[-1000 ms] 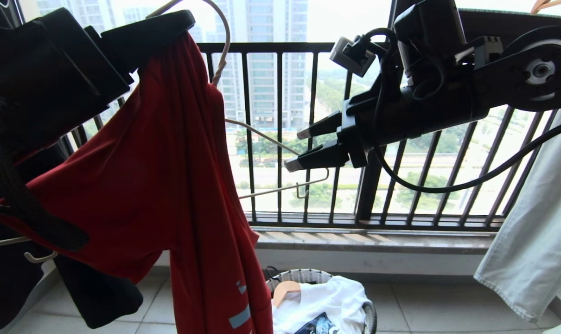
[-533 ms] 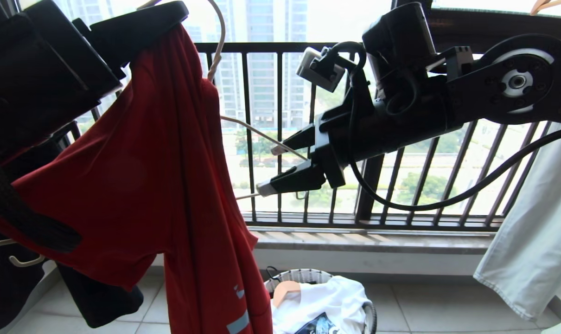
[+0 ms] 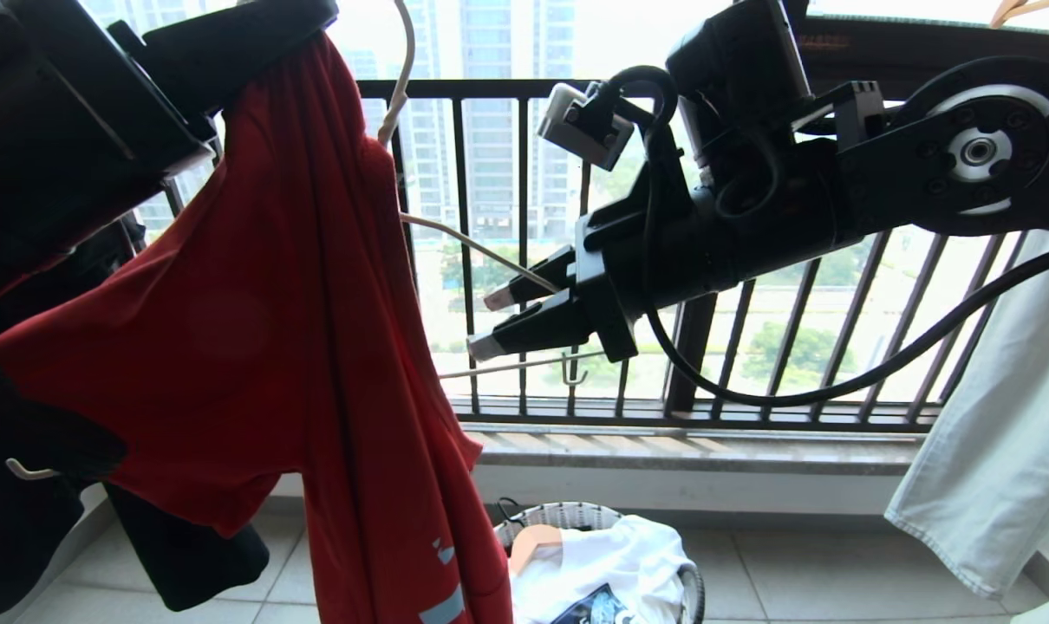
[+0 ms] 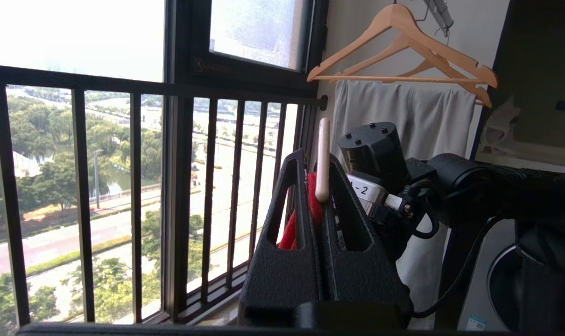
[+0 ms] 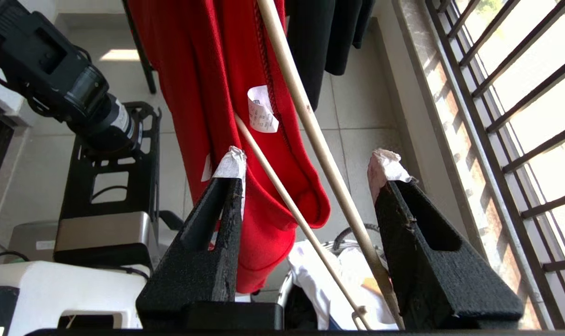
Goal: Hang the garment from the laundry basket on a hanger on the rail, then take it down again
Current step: Hang the clothes on the clothes rack
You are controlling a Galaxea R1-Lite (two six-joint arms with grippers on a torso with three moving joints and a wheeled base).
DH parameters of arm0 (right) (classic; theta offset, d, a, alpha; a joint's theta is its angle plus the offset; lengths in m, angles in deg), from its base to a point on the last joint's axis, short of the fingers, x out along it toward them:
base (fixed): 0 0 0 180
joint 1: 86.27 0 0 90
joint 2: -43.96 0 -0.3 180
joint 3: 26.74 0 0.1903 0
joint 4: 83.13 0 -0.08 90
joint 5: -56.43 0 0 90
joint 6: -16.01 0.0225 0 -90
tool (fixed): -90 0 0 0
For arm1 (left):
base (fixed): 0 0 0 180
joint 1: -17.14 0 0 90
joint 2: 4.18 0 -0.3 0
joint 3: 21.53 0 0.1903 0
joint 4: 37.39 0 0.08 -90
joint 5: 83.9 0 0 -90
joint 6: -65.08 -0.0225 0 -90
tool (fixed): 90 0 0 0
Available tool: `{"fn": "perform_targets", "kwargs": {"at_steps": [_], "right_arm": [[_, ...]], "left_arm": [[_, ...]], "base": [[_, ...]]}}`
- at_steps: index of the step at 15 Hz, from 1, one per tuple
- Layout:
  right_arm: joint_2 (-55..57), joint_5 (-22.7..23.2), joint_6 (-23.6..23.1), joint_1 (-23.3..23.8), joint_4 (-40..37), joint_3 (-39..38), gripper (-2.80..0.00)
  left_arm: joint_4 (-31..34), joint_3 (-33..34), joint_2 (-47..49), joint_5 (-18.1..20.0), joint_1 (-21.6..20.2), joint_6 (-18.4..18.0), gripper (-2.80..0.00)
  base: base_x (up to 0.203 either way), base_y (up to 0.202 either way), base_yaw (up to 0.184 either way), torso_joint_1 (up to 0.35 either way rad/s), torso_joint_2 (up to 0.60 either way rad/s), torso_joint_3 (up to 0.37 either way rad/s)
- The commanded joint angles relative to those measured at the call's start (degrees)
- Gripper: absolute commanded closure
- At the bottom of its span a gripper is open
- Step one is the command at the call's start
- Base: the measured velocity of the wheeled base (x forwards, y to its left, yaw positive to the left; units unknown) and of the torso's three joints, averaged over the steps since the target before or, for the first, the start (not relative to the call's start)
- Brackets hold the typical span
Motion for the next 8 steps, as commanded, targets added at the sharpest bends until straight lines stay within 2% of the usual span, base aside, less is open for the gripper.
{"fn": "perform_targets", "kwargs": {"at_steps": [1,8], "right_arm": [[-2.3,0.2,1.4,-0.4,0.0,-0.2,0.00],[-4.4,0.2,3.0,-0.3,0.0,-0.3,0.00]], "left_arm": [[1.1,-0.4,-1.0,0.1,0.0,0.1,0.00],[3.0,-1.1,-0.9,0.2,-0.1,-0.2,0.00]], "base": [[0.000,0.000,0.000,0.000,0.00,0.000],[0.000,0.000,0.000,0.000,0.00,0.000]]}}
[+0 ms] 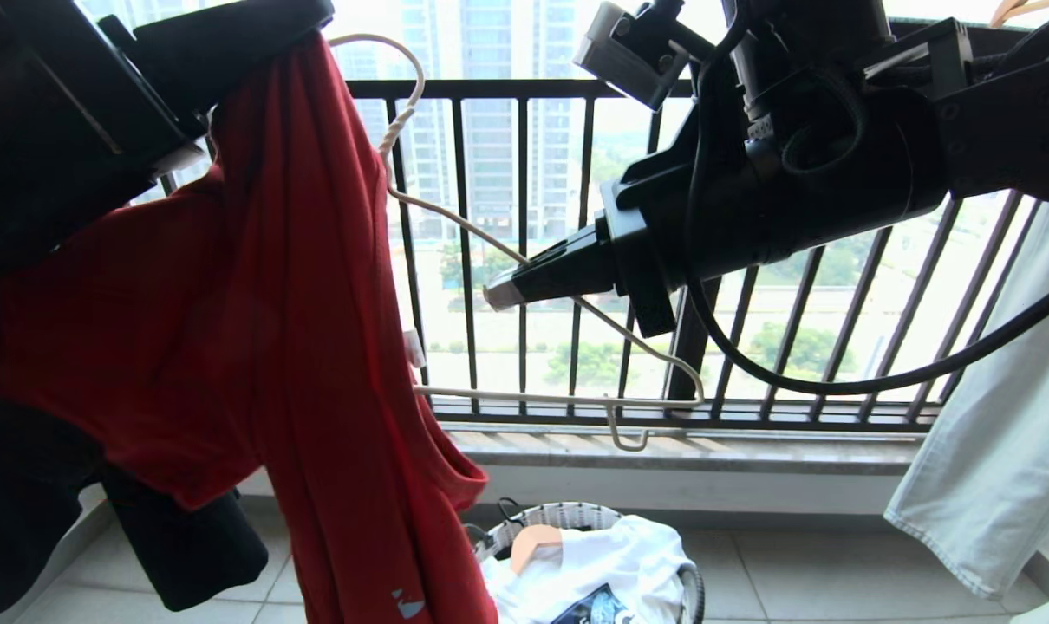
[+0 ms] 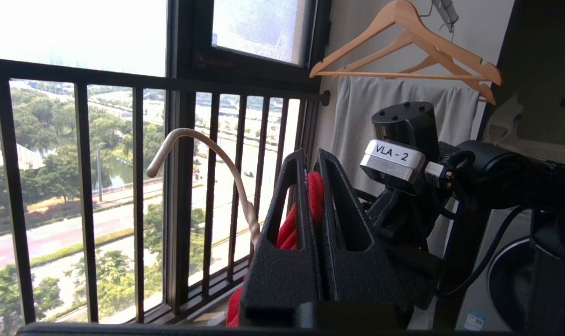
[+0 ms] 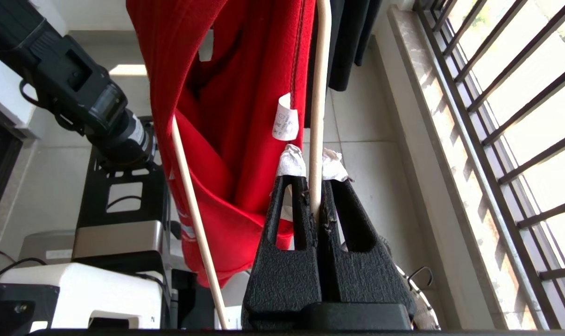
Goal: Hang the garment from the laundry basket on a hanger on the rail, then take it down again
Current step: Hang the clothes on the clothes rack
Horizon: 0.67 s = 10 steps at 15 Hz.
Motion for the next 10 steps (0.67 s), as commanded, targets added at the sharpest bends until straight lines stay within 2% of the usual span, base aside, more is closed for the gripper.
{"fn": "perform_targets", "kwargs": {"at_steps": [1,5,7,10], "right_arm": [[-0.8,0.2,0.0,0.0,-0.2,-0.1,0.00],[-1.0,-0.4,0.0,0.1,0.0,-0.1,0.00],[-1.7,-4.1,-0.4,0.1,0.1,-0.3,0.00],[-3.4,-5.3,-0.6,0.4,0.2,-2.2,0.00]], "left_arm": [[-0.2,-0.1,0.1,0.2,0.0,0.0,0.00],[-0.2,-0.1,0.0,0.2,0.0,-0.1,0.00],[0.0,0.0,-0.2,1.9,0.0,-0.1,0.00],[1.4,-0.1,-0.1,2.3,-0.2,-0.8,0.00]], "base": [[0.000,0.000,0.000,0.000,0.00,0.000],[0.000,0.000,0.000,0.000,0.00,0.000],[0.000,0.000,0.000,0.000,0.00,0.000],[0.000,0.000,0.000,0.000,0.00,0.000]]}}
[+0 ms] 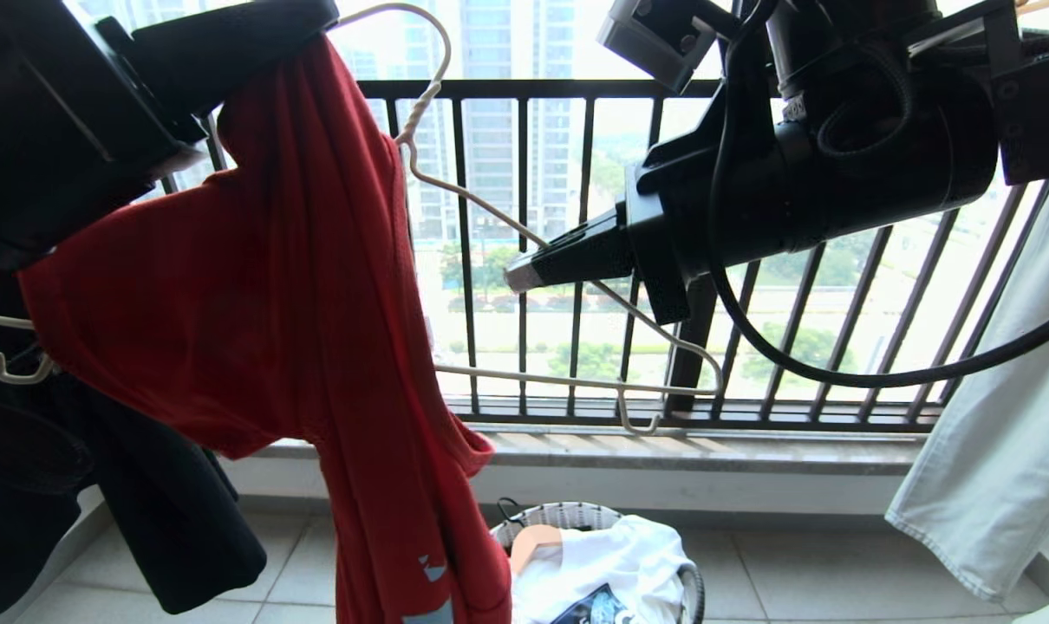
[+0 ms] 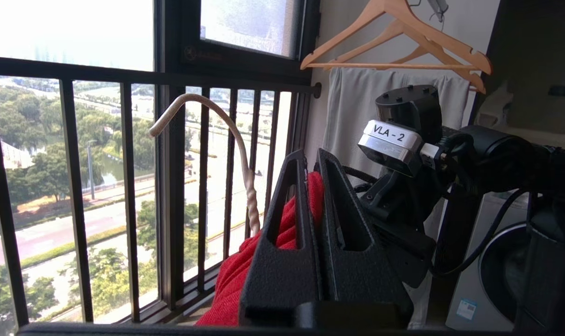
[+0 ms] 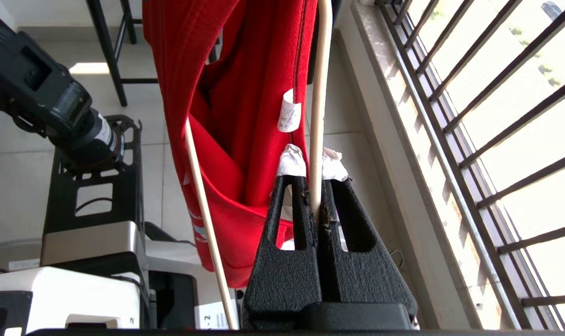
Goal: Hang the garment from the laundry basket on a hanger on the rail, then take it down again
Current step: Hang the clothes on the clothes rack
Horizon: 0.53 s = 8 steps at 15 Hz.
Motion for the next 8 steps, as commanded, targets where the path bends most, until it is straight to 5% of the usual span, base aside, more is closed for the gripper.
{"fn": "perform_targets", "kwargs": {"at_steps": [1,2,3,4,8], "right_arm": [[-1.4,-0.6,-1.0,0.1,0.0,-1.7,0.00],[-1.4,-1.7,-2.7,0.1,0.0,-2.1,0.00],[-1.6,-2.4,-3.5,0.1,-0.1,-2.4,0.00],[-1.6,-2.5,-3.5,0.1,-0.1,-2.7,0.00],[-2.1,-2.4,-3.5,0.2,1.4,-4.3,0.00]], "left_arm": [[1.9,-0.1,0.1,0.6,-0.1,-2.2,0.00],[2.9,0.0,0.1,0.6,-0.1,-4.5,0.00],[3.4,0.3,0.2,0.6,-0.1,-5.8,-1.11],[3.5,0.3,0.2,0.6,-0.1,-5.8,-2.80],[8.1,-0.5,0.3,0.6,-0.1,-9.4,-2.80]], "base": [[0.000,0.000,0.000,0.000,0.00,0.000],[0.000,0.000,0.000,0.000,0.00,0.000],[0.000,0.000,0.000,0.000,0.00,0.000],[0.000,0.000,0.000,0.000,0.00,0.000],[0.000,0.000,0.000,0.000,0.00,0.000]]}}
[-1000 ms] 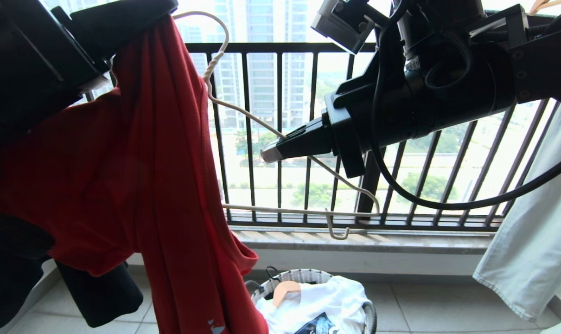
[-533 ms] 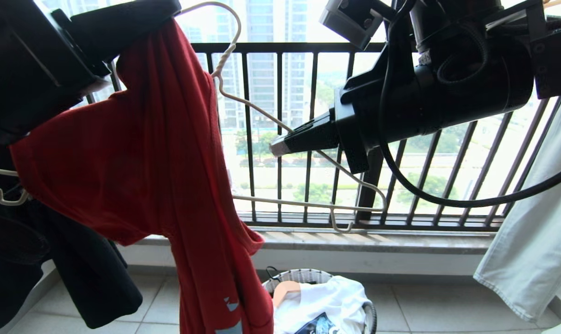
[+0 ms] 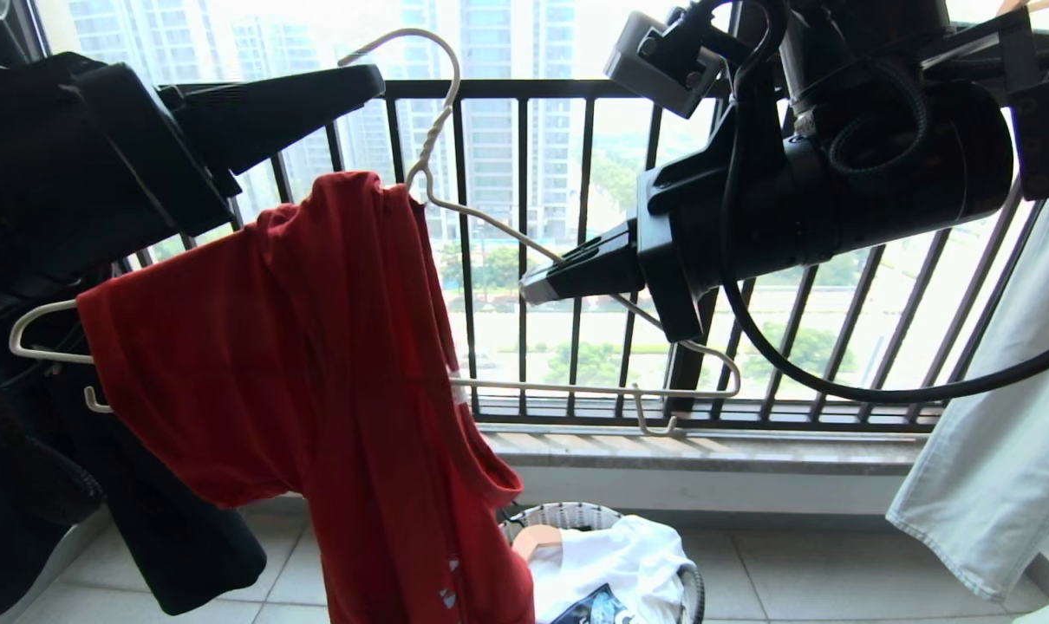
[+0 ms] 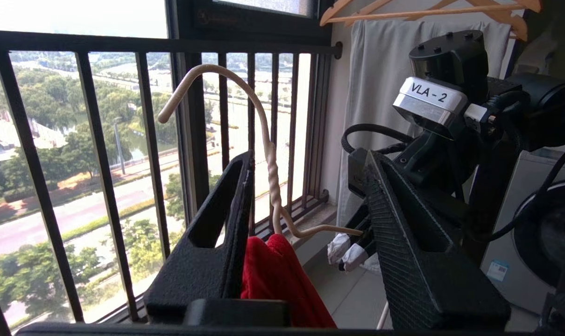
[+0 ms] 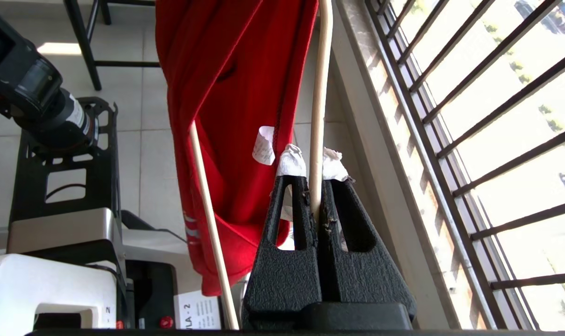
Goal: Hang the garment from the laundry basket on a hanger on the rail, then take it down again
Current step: Hang the clothes on the clothes rack
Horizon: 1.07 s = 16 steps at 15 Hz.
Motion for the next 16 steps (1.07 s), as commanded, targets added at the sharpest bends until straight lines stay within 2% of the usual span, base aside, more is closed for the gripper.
{"fn": "perform_targets", "kwargs": {"at_steps": [1,4,6,9,10,11,13,16], "right_arm": [[-0.8,0.2,-0.2,0.0,2.1,-1.9,0.00],[-1.7,0.2,0.1,0.4,8.8,-7.2,0.00],[-2.5,0.1,0.6,2.7,14.0,-10.6,0.00],[-3.6,0.2,2.3,6.7,14.7,-11.4,0.00],[-3.9,0.2,2.3,7.2,14.7,-11.4,0.00],[-3.9,0.1,2.3,7.3,14.7,-11.4,0.00],[-3.9,0.0,2.1,7.3,14.7,-11.4,0.00],[-4.8,-0.3,2.0,7.3,14.7,-11.4,0.00]], "left_arm": [[2.0,-0.3,0.2,0.2,0.0,-2.4,-2.80],[2.6,-0.4,0.2,0.2,0.1,-2.7,-2.80],[2.6,-0.4,-0.7,0.2,0.1,-2.7,-2.80],[2.6,-0.3,-1.3,0.2,0.2,-2.7,-2.80],[2.5,-0.1,-1.7,0.2,0.2,-2.7,-1.80],[2.4,0.0,-1.8,0.2,0.2,-2.7,0.00],[3.3,-0.1,-2.5,0.2,0.2,-2.6,0.00],[10.4,-0.9,-5.4,0.2,0.2,-2.6,0.00]], "base": [[0.000,0.000,0.000,0.000,0.00,0.000],[0.000,0.000,0.000,0.000,0.00,0.000],[0.000,0.000,0.000,0.000,0.00,0.000],[0.000,0.000,0.000,0.000,0.00,0.000],[0.000,0.000,0.000,0.000,0.00,0.000],[0.000,0.000,0.000,0.000,0.00,0.000],[0.000,0.000,0.000,0.000,0.00,0.000],[0.000,0.000,0.000,0.000,0.00,0.000]]}}
